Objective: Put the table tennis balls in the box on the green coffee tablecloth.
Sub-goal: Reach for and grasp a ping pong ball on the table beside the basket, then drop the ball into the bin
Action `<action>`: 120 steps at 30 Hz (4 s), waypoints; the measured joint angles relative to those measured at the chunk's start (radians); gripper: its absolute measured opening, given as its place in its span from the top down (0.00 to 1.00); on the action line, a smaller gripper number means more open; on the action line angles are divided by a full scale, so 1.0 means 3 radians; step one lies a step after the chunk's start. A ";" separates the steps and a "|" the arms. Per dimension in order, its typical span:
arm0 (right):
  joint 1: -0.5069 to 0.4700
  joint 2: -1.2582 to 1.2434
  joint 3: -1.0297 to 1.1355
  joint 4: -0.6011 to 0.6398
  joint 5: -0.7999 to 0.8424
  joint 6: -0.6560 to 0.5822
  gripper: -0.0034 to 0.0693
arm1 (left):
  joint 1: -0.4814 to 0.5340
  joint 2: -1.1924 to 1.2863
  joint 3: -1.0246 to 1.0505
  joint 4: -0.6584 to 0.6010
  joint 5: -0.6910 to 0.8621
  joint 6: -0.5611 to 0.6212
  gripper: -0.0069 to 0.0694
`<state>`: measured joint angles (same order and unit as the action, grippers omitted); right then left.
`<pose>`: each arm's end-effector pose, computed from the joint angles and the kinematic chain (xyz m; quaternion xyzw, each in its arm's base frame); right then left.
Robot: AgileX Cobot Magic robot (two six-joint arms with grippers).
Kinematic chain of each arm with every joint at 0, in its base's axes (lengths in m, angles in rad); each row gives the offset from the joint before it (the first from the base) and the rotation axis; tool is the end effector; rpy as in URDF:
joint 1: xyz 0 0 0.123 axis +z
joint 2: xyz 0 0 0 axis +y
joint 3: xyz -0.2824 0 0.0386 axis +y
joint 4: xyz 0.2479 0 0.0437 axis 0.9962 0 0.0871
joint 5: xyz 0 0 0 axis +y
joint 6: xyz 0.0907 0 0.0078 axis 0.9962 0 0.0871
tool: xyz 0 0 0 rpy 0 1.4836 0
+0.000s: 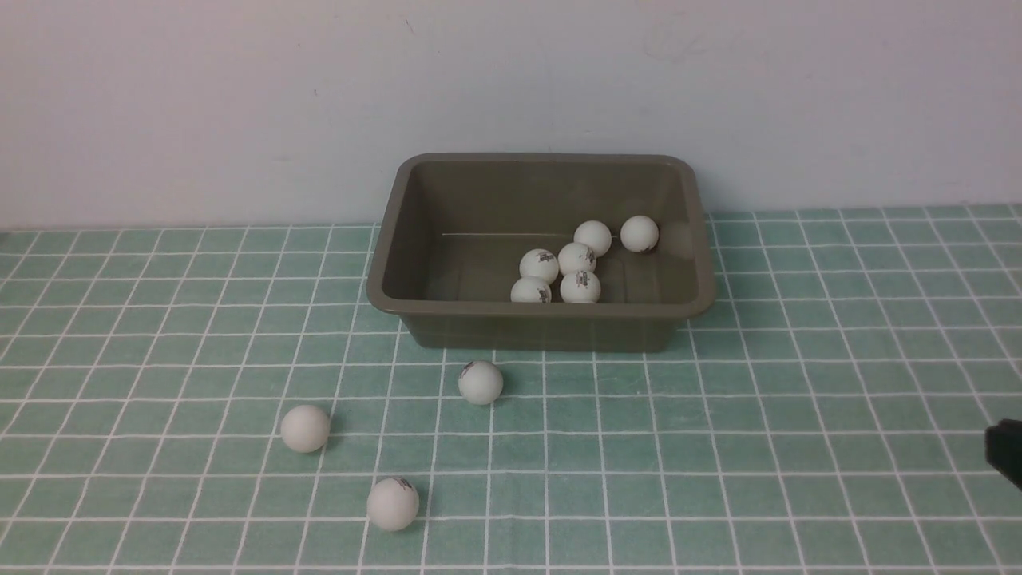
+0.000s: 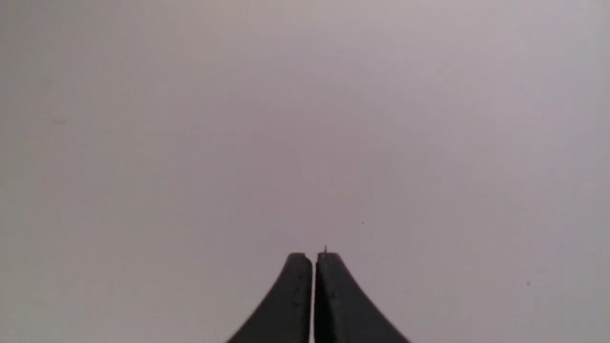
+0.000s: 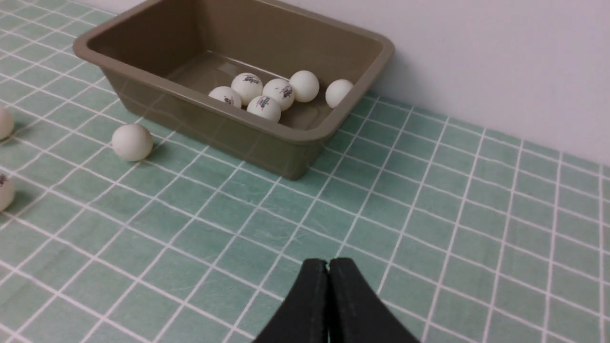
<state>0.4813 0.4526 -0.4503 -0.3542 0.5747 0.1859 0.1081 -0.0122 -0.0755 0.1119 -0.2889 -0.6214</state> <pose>0.0886 0.0268 0.2845 -0.2009 0.8234 0.0164 0.5304 0.0418 0.0016 0.2638 -0.1482 0.5052 -0.1796 0.8310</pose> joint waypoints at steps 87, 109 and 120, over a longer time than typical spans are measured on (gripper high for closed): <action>0.0000 0.0000 0.0000 0.0046 0.0417 0.0275 0.97 | -0.0699 0.6289 -0.4621 -0.1375 0.4884 0.3809 0.46; 0.0000 0.0000 0.0000 0.0048 0.0317 0.0275 0.97 | -0.1246 0.6910 -0.6039 -0.1534 0.4461 0.3819 0.46; 0.0000 0.0000 0.0000 0.0049 0.0291 0.0354 0.97 | -0.1486 0.7323 -0.6039 -0.1133 0.3720 0.3805 0.25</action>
<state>0.4813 0.4526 -0.4503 -0.3394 0.6620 0.2922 -0.3377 2.1847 -1.8873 -0.2280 0.8271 0.5201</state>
